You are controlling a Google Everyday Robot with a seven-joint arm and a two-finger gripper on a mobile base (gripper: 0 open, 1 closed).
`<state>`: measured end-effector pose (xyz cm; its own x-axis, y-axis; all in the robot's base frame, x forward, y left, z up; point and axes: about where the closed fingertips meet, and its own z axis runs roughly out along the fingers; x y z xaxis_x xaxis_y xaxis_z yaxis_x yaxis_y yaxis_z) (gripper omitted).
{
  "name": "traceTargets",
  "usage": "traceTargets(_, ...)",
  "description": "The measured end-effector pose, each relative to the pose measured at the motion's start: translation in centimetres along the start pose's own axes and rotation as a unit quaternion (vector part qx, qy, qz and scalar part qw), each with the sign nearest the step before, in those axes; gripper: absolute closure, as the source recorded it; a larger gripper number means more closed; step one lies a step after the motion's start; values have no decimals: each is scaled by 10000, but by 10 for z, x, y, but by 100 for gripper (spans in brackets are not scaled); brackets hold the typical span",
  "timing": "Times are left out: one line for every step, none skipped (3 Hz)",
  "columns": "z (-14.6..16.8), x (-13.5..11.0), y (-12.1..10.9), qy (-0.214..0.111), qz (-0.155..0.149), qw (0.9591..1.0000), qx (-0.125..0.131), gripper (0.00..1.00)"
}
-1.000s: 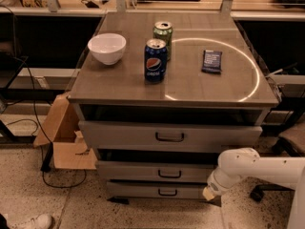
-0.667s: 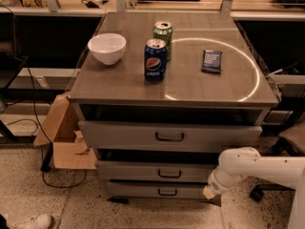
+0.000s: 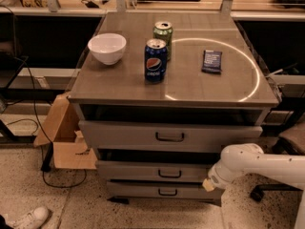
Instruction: Close middle drawer
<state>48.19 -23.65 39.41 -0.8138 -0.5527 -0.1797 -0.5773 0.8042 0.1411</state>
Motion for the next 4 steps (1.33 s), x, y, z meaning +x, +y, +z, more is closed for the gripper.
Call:
traceTargets(4,-15,-4,-163,-93,9998,28,100)
traceTargets(20,-25,-5,-304,-129,9994,-32,100)
traceTargets(39,-32,-10,-451,-104,9988,-129,100)
traceTargets(38,-30,-11,-426,-83,9989,-151,100)
